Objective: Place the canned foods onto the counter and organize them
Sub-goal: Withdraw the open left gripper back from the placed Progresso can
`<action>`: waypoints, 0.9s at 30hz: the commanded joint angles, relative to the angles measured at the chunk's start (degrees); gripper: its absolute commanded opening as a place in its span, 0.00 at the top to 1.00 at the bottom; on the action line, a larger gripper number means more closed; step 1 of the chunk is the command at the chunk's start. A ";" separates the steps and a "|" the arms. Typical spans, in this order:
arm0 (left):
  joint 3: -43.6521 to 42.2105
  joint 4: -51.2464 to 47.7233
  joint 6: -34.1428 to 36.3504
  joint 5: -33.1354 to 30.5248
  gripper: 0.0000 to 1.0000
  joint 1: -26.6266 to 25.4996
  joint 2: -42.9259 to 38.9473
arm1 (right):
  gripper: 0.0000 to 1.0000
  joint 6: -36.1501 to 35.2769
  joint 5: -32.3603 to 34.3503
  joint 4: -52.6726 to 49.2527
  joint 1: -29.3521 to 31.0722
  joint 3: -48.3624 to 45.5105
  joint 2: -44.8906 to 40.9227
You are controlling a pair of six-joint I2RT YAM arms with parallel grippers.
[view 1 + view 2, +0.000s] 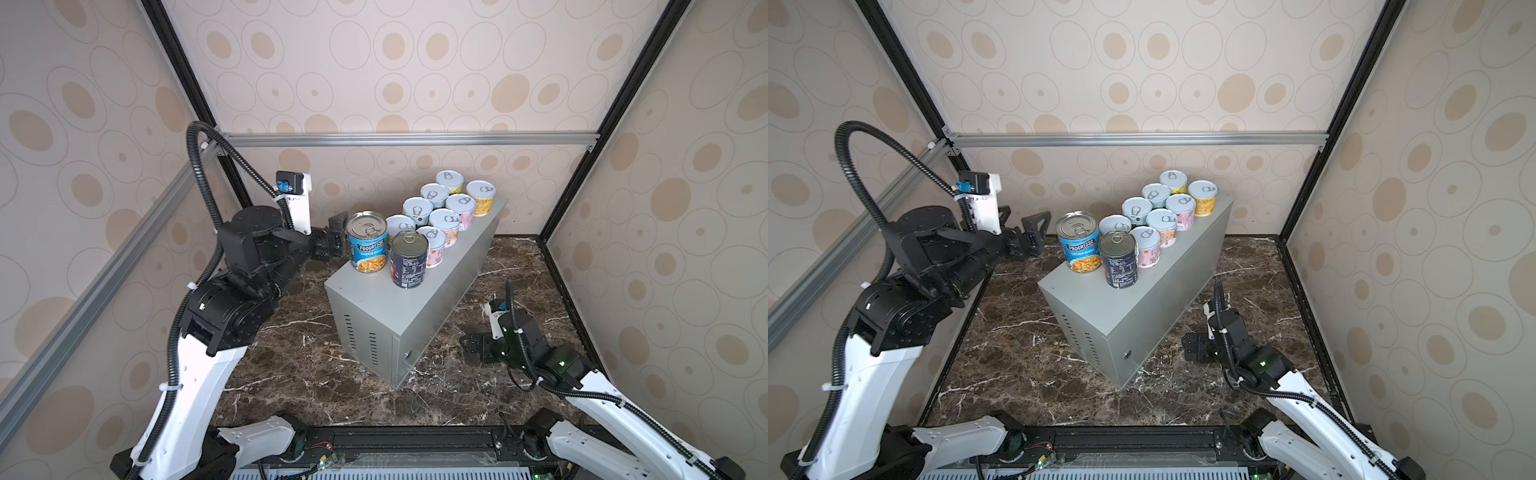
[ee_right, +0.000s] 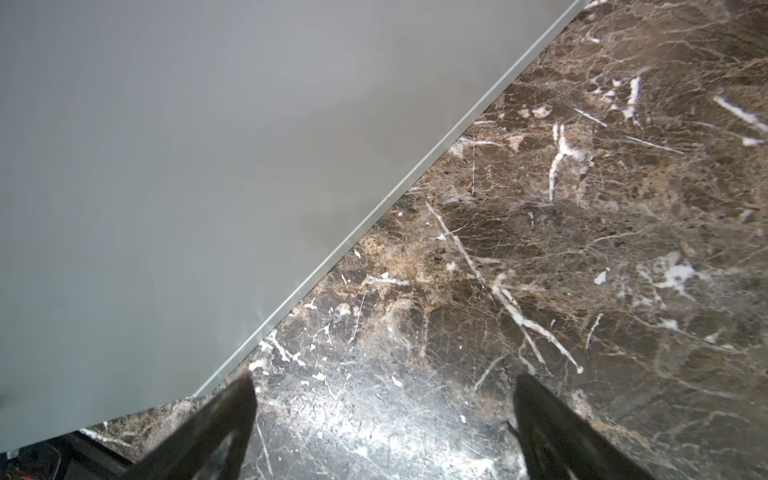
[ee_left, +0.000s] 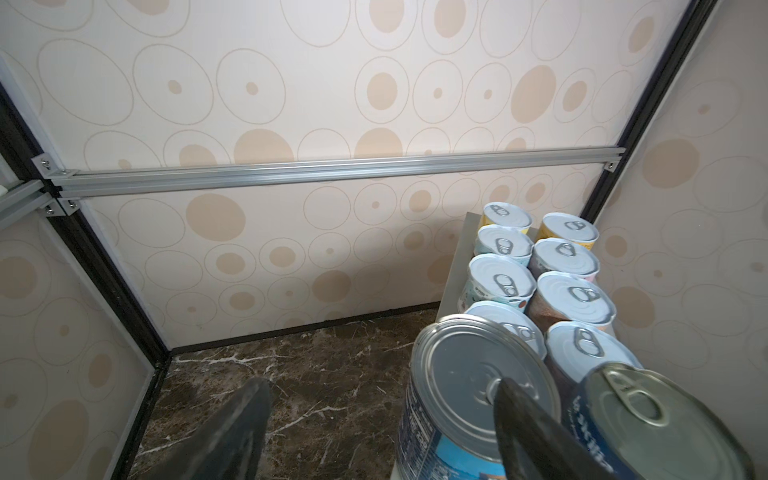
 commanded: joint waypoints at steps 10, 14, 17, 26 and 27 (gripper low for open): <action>-6.70 7.41 -3.15 10.08 0.21 11.96 2.24 | 0.01 -1.63 -0.83 1.72 0.23 0.55 3.93; -5.73 8.06 -2.82 12.51 0.21 12.70 4.49 | 0.01 -1.89 -1.17 2.65 0.16 0.50 5.12; -4.60 8.19 -1.89 14.51 0.20 12.86 6.36 | 0.01 -2.01 -1.43 3.54 0.23 0.25 5.91; -4.91 11.69 -1.85 21.32 0.20 14.97 9.25 | 0.01 -3.05 -2.15 5.11 0.15 -0.29 7.12; -4.95 11.79 -1.83 22.09 0.20 15.02 9.48 | 0.01 -3.20 -2.24 5.20 0.23 -0.39 7.18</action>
